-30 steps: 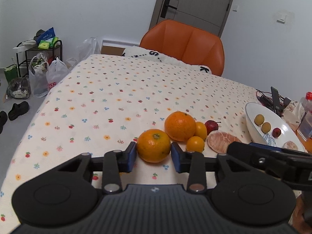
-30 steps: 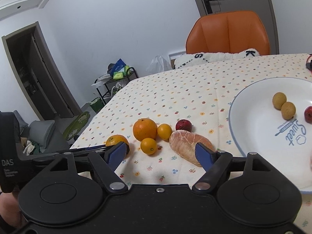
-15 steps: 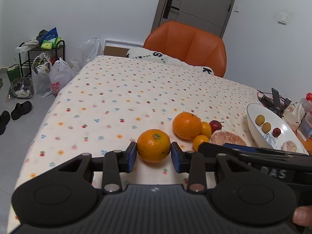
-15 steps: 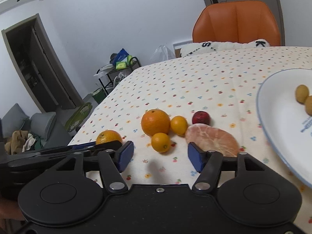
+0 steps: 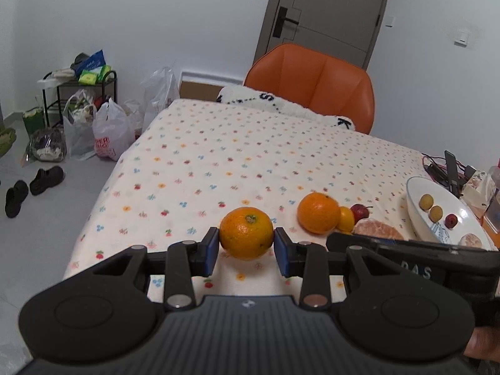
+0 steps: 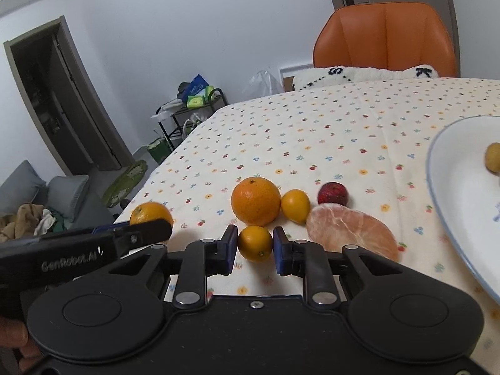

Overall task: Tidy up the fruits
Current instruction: 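Grasp a large orange with the left tool while the right tool grasps a small mandarin, then lift and carry the orange and mandarin over the white plate with both tools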

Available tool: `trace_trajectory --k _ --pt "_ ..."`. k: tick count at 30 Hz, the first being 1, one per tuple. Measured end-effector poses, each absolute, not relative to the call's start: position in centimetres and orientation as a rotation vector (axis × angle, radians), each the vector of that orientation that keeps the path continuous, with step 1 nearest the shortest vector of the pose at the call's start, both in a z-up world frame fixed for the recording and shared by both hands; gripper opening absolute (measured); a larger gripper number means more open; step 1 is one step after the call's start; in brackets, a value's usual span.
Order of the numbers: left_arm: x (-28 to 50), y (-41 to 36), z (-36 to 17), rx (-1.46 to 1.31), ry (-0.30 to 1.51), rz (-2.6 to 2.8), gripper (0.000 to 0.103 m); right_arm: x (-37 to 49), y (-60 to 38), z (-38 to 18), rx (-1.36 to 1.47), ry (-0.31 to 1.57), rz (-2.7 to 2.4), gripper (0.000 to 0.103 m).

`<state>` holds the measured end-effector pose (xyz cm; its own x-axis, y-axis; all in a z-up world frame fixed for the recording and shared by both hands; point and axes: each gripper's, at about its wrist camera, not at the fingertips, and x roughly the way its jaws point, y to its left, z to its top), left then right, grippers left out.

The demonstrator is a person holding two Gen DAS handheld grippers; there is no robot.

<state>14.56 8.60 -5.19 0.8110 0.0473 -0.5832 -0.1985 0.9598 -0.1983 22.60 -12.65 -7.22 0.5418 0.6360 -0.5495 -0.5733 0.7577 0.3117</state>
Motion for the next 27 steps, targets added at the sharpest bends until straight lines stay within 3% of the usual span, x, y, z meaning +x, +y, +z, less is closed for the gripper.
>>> trace_trajectory --k 27 --pt "15.0 0.5 -2.8 -0.192 0.574 0.01 0.036 19.8 -23.1 -3.6 0.205 0.556 0.619 0.023"
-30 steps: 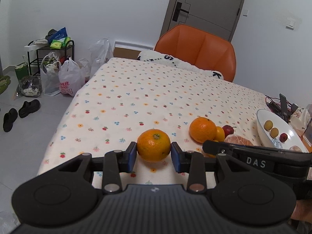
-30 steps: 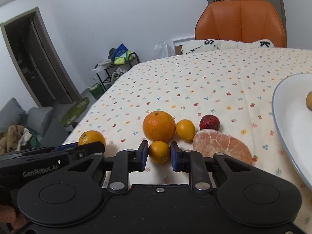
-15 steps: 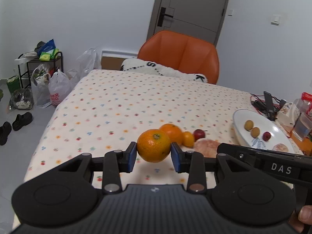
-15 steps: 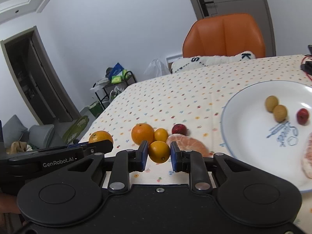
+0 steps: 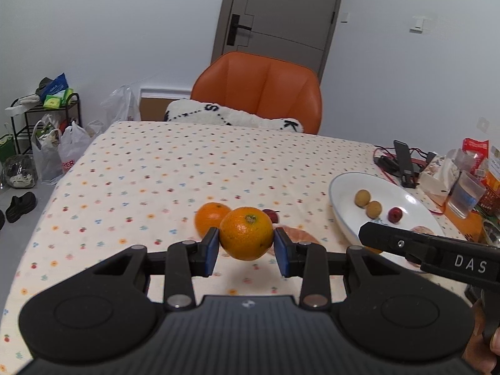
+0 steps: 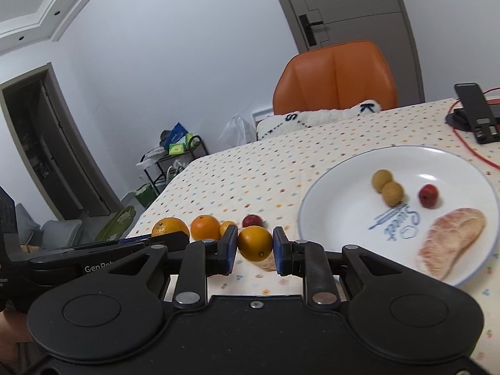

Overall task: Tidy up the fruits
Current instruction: 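Lift and carry the orange and mandarin over the white plate with both tools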

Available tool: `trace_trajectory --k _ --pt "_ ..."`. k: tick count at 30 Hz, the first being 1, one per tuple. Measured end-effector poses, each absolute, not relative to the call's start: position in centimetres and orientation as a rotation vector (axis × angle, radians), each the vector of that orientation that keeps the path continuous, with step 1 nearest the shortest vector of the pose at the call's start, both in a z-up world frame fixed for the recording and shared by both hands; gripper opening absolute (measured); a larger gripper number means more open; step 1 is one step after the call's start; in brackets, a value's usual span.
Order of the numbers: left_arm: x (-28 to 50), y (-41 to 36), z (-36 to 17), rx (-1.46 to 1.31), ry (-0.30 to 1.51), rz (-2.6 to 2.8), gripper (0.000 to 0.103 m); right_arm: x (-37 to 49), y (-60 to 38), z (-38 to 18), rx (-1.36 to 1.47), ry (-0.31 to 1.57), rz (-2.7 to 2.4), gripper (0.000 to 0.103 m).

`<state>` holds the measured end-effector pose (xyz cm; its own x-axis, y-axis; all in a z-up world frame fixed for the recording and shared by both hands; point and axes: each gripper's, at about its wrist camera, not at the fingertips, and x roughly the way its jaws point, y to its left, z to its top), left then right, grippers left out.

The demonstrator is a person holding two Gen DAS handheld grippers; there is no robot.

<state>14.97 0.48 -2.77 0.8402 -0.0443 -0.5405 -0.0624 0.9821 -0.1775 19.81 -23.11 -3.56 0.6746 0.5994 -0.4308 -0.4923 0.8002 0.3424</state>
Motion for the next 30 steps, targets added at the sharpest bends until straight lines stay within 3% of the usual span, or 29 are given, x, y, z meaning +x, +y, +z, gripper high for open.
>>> trace_trajectory --k 30 --pt "17.5 -6.8 -3.1 -0.15 0.584 -0.109 0.036 19.4 -31.4 -4.8 0.279 0.538 0.461 0.023"
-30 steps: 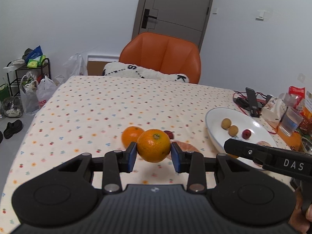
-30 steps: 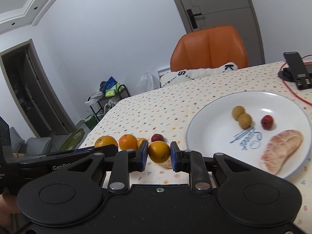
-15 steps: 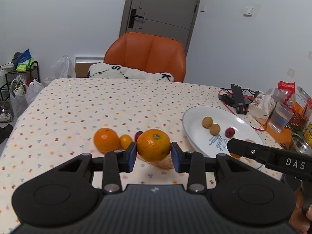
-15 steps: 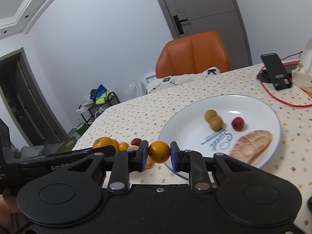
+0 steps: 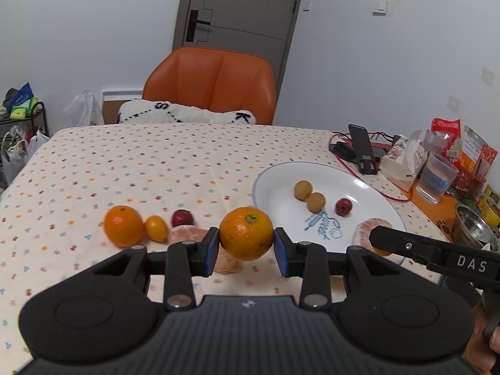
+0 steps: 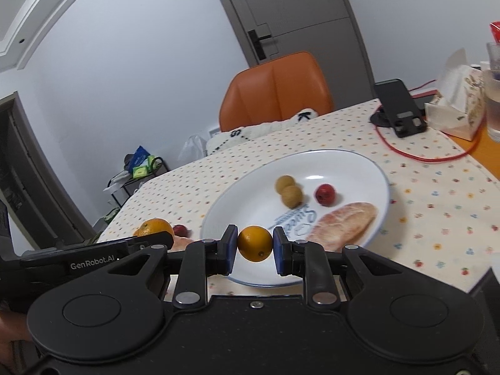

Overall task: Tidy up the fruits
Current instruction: 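Lift and carry the orange and mandarin over the white plate with both tools, then open both tools to drop the mandarin and orange onto the plate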

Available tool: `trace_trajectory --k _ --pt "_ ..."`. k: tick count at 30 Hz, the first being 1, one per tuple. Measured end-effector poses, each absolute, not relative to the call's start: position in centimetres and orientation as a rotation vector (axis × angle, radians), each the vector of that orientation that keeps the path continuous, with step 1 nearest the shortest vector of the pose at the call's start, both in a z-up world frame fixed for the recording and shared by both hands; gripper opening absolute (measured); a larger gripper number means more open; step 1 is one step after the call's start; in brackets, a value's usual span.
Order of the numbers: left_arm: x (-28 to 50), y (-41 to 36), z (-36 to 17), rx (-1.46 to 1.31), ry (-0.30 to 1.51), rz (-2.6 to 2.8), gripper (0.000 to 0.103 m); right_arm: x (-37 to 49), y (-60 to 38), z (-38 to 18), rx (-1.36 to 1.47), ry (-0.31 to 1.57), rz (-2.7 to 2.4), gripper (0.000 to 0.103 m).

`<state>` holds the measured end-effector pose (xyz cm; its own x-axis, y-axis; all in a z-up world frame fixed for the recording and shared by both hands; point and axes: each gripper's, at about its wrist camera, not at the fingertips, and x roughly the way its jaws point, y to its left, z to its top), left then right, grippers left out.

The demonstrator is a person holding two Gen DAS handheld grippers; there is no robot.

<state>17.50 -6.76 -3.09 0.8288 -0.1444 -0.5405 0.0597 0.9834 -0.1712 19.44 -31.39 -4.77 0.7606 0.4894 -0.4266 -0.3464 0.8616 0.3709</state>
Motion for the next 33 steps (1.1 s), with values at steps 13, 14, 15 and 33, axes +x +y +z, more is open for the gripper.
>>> trace_trajectory --k 13,14,15,33 --pt "18.7 -9.6 -3.5 -0.13 0.593 -0.162 0.036 19.7 -33.2 -5.3 0.312 0.54 0.433 0.023" --pt "18.8 -9.7 -3.5 -0.129 0.593 -0.163 0.036 19.9 -33.1 -5.3 0.315 0.54 0.438 0.028" --pt "19.0 -9.8 -3.5 -0.128 0.593 -0.163 0.036 19.9 -33.1 -5.4 0.32 0.538 0.438 0.03" --pt "20.2 -11.6 -3.7 -0.093 0.604 -0.168 0.042 19.3 -34.9 -6.0 0.335 0.552 0.392 0.054"
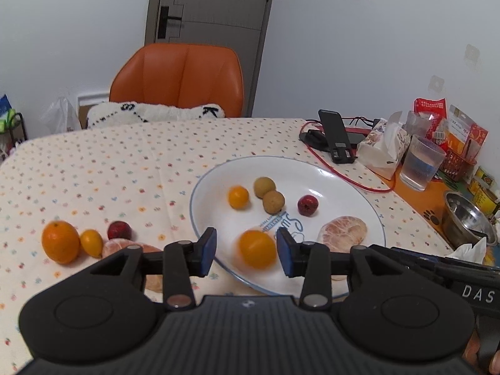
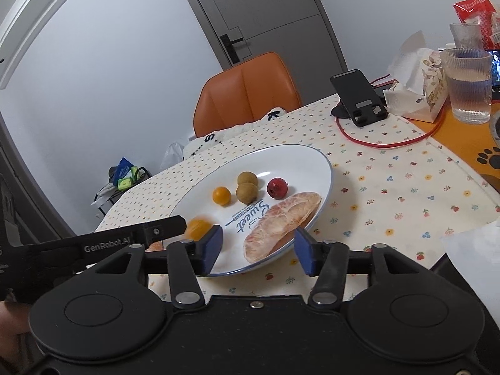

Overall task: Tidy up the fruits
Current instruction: 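Open both tools to drop the mandarin and orange onto the plate, then withdraw both open tools from the plate toward the remaining fruit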

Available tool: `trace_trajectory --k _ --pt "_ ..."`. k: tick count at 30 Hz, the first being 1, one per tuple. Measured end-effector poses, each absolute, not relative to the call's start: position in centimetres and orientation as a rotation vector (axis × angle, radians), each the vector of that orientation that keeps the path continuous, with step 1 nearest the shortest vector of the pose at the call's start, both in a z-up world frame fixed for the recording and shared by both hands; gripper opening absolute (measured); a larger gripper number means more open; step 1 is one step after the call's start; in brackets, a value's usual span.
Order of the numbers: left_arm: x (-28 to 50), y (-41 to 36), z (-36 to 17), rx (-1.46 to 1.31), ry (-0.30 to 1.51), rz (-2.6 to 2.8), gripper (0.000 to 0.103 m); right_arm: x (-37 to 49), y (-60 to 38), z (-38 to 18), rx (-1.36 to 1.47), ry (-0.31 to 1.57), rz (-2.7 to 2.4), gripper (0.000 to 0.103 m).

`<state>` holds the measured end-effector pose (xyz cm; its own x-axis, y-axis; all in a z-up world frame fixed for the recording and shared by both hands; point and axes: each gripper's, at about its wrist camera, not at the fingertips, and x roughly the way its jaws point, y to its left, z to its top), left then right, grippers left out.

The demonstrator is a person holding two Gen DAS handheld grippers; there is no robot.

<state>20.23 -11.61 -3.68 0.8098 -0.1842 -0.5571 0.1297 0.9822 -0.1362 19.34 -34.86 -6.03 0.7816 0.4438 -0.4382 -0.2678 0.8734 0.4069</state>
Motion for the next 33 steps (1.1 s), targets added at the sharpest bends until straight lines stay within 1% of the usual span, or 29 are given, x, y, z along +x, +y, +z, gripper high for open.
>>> trace_trajectory --k 1,3,5,12,16,20,33 --pt "20.2 -11.4 -3.6 -0.096 0.608 -0.165 0.044 19.4 -34.8 -6.0 0.332 0.55 0.39 0.056" --pt "20.1 -10.8 -3.4 -0.113 0.609 -0.149 0.049 19.4 -34.6 -5.8 0.336 0.544 0.399 0.056" --pt "19.9 -10.1 -3.3 -0.122 0.607 -0.131 0.052 19.3 -34.4 -5.6 0.338 0.539 0.401 0.056" --pt "18.8 -8.2 -2.8 -0.125 0.602 -0.096 0.06 19.1 -32.9 -5.2 0.331 0.531 0.423 0.056" --pt "18.2 -6.8 -2.6 -0.132 0.601 -0.072 0.063 19.1 -31.4 -4.9 0.317 0.53 0.45 0.056" --pt "17.4 -4.9 -2.3 -0.145 0.594 -0.038 0.07 19.1 -29.8 -4.6 0.307 0.527 0.475 0.056" --pt "15.6 -0.1 -1.9 -0.188 0.576 0.038 0.074 18.6 -25.6 -4.2 0.265 0.535 0.538 0.056"
